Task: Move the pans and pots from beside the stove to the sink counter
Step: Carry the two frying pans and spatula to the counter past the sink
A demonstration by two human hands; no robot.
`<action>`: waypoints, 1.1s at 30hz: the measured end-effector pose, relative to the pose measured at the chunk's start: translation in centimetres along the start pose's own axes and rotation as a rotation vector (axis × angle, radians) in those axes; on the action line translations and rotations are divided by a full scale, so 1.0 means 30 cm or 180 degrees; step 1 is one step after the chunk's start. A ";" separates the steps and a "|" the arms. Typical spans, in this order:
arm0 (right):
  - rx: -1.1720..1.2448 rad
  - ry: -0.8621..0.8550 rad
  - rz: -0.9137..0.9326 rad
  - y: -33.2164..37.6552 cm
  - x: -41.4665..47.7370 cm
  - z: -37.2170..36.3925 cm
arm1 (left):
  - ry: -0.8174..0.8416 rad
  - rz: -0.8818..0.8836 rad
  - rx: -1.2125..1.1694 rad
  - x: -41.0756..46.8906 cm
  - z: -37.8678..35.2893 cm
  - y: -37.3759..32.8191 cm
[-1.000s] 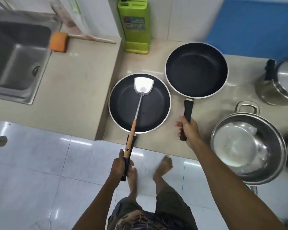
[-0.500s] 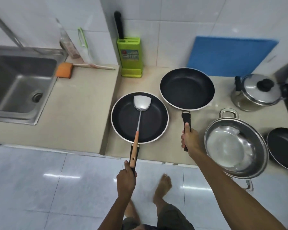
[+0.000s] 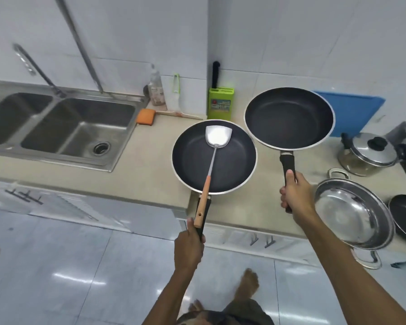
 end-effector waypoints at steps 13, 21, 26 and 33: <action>-0.0018 0.1222 0.0385 0.203 -0.410 -0.680 | -0.1293 0.0614 -0.0997 0.044 0.731 0.242; -0.0237 0.2045 0.0656 0.329 -0.580 -1.198 | -0.2015 0.1020 -0.1439 0.171 1.186 0.438; -0.0286 0.2471 0.0680 0.454 -0.653 -1.616 | -0.2332 0.1259 -0.1737 0.311 1.516 0.526; -0.0503 0.3006 0.0612 0.620 -0.782 -2.227 | -0.2720 0.1518 -0.1937 0.500 1.981 0.639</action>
Point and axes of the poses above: each hand's wrist, its own x-axis towards the middle knuckle, its own z-axis out of the back of the hand, y = z × x, the point moved 4 cm from there along x, towards the middle knuckle, and after that the axes turned 1 degree about y, right-handed, at the moved point
